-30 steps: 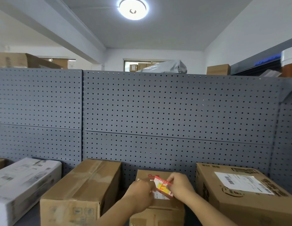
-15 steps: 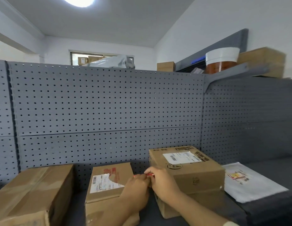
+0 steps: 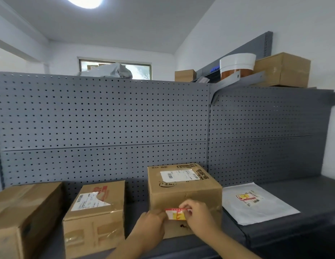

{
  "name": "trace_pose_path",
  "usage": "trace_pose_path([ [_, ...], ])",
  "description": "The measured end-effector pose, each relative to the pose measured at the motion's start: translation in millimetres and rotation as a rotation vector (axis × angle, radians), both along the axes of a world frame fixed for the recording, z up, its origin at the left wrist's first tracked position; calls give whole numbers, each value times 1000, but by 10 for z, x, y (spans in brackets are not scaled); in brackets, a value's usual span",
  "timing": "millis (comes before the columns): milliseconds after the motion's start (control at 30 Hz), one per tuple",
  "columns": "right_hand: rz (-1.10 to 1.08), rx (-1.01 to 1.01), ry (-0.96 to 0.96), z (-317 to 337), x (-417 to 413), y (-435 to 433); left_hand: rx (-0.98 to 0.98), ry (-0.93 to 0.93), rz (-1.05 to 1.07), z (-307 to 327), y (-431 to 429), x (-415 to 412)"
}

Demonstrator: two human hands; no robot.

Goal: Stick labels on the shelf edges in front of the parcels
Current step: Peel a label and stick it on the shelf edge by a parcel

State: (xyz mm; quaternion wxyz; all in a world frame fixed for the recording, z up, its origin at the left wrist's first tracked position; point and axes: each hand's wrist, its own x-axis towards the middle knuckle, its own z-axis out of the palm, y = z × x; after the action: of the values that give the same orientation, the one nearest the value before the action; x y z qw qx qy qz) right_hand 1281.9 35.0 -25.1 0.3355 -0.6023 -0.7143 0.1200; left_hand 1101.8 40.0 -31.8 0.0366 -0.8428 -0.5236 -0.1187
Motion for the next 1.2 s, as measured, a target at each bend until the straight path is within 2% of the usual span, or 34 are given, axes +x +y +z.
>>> trace_pose_path([
  [133, 20, -48, -58, -166, 393, -9, -81, 41, 50, -216, -52, 251],
  [267, 40, -111, -21, -280, 610, -64, -183, 30, 94, -441, -81, 433],
  [467, 71, -197, -43, -345, 719, -134, -313, 59, 173, -479, -87, 670],
  [600, 68, -209, -73, -374, 707, -141, -424, -135, 312, -578, 163, 742],
  [700, 59, -195, -92, -415, 700, -154, -522, -124, 332, -722, 129, 691],
  [800, 65, -185, -113, -436, 724, -162, -425, 74, 244, -869, 286, 618],
  [833, 68, -183, -119, -444, 728, -158, -476, 25, 311, -824, 264, 637],
  [867, 67, -183, -123, -448, 727, -159, -473, 63, 331, -749, 183, 653],
  [900, 67, -189, -126, -453, 726, -160, -437, 20, 322, -706, 87, 688],
  [1000, 76, -187, -140, -471, 725, -169, -452, 100, 262, -697, 77, 748],
  [1033, 82, -183, -145, -474, 723, -171, -390, 128, 260, -731, 170, 771],
  [1200, 97, -178, -155, -476, 704, -193, -488, 203, 138, -754, 225, 788],
])
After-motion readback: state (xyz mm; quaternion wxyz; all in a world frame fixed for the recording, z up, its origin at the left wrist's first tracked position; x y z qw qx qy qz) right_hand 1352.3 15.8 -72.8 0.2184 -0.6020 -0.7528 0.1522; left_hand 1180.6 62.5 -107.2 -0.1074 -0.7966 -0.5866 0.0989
